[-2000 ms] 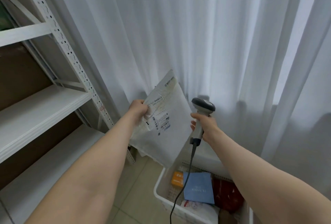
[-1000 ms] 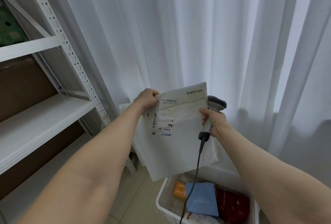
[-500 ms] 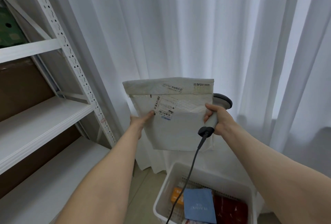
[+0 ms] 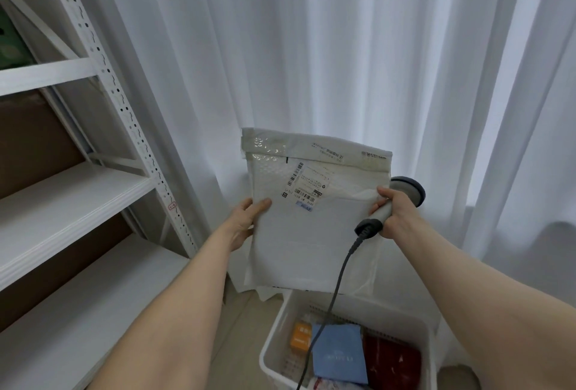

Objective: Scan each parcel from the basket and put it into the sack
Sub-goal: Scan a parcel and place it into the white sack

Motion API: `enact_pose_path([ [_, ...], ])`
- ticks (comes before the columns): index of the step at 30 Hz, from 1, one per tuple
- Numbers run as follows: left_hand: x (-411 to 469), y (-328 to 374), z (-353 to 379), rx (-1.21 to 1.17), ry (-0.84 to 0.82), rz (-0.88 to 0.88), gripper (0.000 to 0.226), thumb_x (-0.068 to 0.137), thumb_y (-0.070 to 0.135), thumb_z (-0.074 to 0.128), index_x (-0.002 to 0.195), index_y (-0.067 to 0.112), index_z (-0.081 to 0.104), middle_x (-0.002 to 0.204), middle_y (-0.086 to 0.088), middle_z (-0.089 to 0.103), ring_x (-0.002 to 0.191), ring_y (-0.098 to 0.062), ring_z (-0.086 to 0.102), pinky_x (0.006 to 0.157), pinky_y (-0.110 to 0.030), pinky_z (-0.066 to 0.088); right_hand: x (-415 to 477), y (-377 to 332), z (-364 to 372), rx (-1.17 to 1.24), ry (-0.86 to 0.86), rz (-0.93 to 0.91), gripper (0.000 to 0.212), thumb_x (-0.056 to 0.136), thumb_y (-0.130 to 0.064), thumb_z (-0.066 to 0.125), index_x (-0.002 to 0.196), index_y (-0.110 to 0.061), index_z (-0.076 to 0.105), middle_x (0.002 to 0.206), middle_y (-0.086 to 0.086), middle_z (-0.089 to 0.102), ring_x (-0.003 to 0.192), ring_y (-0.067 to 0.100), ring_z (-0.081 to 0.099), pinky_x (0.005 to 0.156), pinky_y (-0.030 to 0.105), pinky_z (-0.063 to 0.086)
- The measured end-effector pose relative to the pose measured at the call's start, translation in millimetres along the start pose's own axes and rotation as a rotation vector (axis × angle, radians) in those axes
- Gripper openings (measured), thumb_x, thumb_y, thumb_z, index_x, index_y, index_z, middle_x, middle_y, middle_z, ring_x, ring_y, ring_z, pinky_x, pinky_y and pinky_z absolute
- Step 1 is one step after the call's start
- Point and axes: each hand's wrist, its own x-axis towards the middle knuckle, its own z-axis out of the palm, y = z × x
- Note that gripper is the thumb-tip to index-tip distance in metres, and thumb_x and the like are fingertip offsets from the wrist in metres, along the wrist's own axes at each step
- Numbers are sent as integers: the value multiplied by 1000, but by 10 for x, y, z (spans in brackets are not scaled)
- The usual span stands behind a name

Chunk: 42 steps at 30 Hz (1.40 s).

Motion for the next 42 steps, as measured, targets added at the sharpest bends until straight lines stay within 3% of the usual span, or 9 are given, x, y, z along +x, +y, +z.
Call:
enact_pose_path([
  [5,-43,-140,70,95,-7,-14,48,84,20,70,126,2,54,122,-14,63,104,-28,62,89,-37,50,106,122,19,-3,78,-17,18,78,-4,73,78,-12,57,55,-3,53,37,6,47,38,16,43],
  [13,-35,0,133,-25,86,-25,42,78,26,76,110,4,61,109,-14,68,85,-24,67,77,-33,53,70,208,-122,-168,85,-78,20,82,-11,74,99,-12,63,76,1,64,55,9,60,45,21,49],
  [18,118,239,83,92,311,14,80,71,55,75,125,1,53,116,-11,64,101,-27,63,94,-37,50,25,298,-230,-299,-6,117,21,83,-16,74,73,-11,56,43,0,55,36,9,51,38,16,47],
  [20,143,329,79,137,237,-81,83,71,58,73,129,1,52,119,-15,64,104,-29,63,96,-42,49,52,365,-219,-350,28,120,21,84,-11,70,72,-10,54,41,0,50,36,9,47,35,14,44],
  [25,-12,343,-41,514,-291,-372,73,62,31,83,127,22,52,123,-8,62,113,-29,58,90,-54,48,181,428,-286,-347,124,67,11,82,-4,68,85,-7,58,62,0,50,50,10,47,37,17,43],
  [27,-20,232,-60,549,-211,-361,66,68,21,83,126,18,52,120,-8,63,111,-27,59,92,-49,49,220,434,-281,-322,105,39,13,83,-4,67,92,-6,58,65,1,51,52,10,48,39,19,44],
  [32,83,-9,2,104,111,-210,58,70,19,83,118,0,57,105,-14,68,88,-27,65,81,-36,53,280,456,-176,-306,71,-36,32,83,-3,66,114,-4,57,72,6,58,56,13,54,44,23,47],
  [36,103,-51,76,99,192,-110,40,73,13,81,104,1,59,96,-12,65,73,-21,63,73,-32,51,235,497,-112,-471,155,-295,29,85,-6,66,112,-4,58,83,9,59,57,15,51,56,27,46],
  [42,250,-112,-25,310,201,-52,46,64,22,88,101,5,66,105,-16,70,91,-29,68,87,-43,55,-67,443,40,-832,-299,-262,11,86,-2,66,95,-6,62,59,5,54,42,10,45,41,20,40],
])
